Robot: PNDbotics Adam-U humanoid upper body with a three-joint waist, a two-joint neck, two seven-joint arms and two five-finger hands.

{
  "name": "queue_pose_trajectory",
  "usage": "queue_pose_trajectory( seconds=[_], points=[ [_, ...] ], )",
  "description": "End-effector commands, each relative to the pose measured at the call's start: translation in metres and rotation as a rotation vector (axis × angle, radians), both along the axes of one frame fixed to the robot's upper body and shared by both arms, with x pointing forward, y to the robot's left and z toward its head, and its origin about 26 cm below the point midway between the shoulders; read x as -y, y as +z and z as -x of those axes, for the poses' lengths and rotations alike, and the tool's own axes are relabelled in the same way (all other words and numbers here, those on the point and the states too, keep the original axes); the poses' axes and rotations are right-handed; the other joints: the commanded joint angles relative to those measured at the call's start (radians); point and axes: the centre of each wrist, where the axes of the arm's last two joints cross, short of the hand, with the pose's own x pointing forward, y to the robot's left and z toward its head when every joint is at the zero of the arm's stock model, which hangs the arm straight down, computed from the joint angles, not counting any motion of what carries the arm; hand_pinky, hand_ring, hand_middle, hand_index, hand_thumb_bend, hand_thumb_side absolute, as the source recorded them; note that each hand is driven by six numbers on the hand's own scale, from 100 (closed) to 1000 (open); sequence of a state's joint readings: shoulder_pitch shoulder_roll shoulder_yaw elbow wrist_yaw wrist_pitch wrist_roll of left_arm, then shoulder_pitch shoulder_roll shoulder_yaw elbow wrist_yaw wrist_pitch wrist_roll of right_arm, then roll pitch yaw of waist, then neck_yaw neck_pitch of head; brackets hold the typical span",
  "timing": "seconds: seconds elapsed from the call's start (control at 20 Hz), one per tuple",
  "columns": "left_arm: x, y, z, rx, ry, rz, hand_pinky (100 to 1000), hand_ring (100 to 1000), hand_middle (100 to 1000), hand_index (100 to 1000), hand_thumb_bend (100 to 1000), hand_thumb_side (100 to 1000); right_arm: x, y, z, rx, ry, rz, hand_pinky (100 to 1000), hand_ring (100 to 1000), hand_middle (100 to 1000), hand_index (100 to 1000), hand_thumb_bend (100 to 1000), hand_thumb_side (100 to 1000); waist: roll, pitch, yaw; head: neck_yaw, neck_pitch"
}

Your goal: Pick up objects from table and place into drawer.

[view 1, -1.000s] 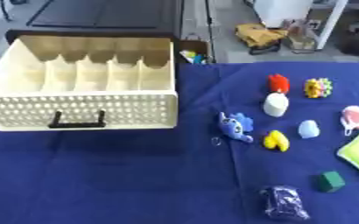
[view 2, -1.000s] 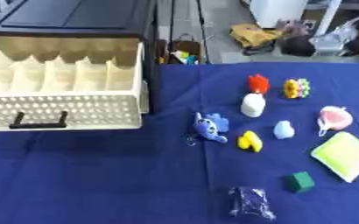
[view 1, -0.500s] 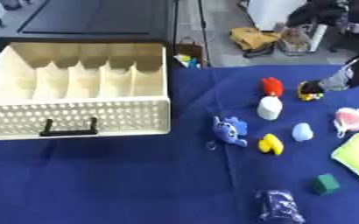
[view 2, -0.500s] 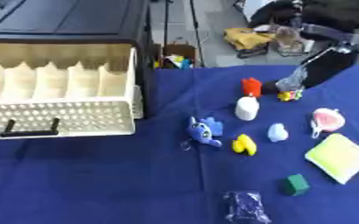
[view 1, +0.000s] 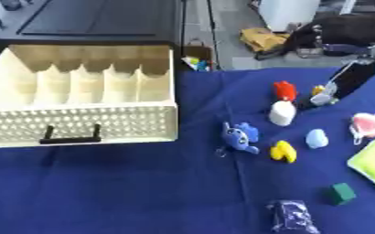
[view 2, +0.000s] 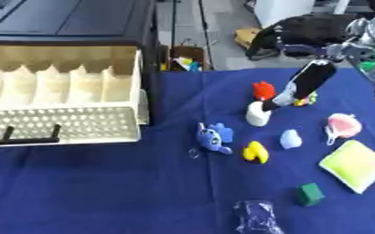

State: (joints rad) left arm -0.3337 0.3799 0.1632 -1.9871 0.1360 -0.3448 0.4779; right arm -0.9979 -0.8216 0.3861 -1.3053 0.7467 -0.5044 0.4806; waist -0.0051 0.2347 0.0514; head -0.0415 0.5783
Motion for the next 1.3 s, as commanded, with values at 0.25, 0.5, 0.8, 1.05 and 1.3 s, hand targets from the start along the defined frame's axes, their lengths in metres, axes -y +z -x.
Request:
queue_pose_trajectory(
  seconds=[0.25, 0.5, 0.8, 1.05, 1.3],
  points=[
    [0.002, 0.004, 0.002, 0.006, 0.004, -0.006, 583, 768, 688, 836, 557, 1000, -0.006, -0.004, -0.007, -0.019, 0.006, 0.009, 882, 872, 796, 879, 767, 600, 0.005, -0.01, 0.01, -0.004, 0.003],
    [0.003, 0.004, 0.001, 0.002, 0.0, -0.002, 583, 766, 686, 828, 557, 1000, -0.014, -0.016, -0.014, -0.047, 0.004, 0.0, 875, 869, 787, 874, 776, 574, 0.003, -0.01, 0.015, -0.01, 0.007],
    [0.005, 0.004, 0.001, 0.002, -0.005, 0.008, 583, 765, 681, 817, 557, 1000, -0.019, -0.038, -0.025, -0.1, -0.023, -0.008, 862, 868, 778, 872, 800, 537, 0.002, -0.007, 0.028, -0.027, 0.007],
    [0.006, 0.005, 0.0, 0.003, -0.008, 0.016, 582, 763, 679, 813, 556, 1000, -0.017, -0.053, -0.032, -0.13, -0.053, -0.023, 852, 868, 776, 871, 819, 520, 0.001, -0.002, 0.036, -0.041, 0.006],
    [0.007, 0.005, 0.0, 0.003, -0.011, 0.022, 582, 762, 675, 811, 556, 1000, -0.016, -0.064, -0.039, -0.151, -0.086, -0.043, 851, 869, 771, 868, 826, 518, 0.0, 0.003, 0.042, -0.065, 0.013]
  ],
)
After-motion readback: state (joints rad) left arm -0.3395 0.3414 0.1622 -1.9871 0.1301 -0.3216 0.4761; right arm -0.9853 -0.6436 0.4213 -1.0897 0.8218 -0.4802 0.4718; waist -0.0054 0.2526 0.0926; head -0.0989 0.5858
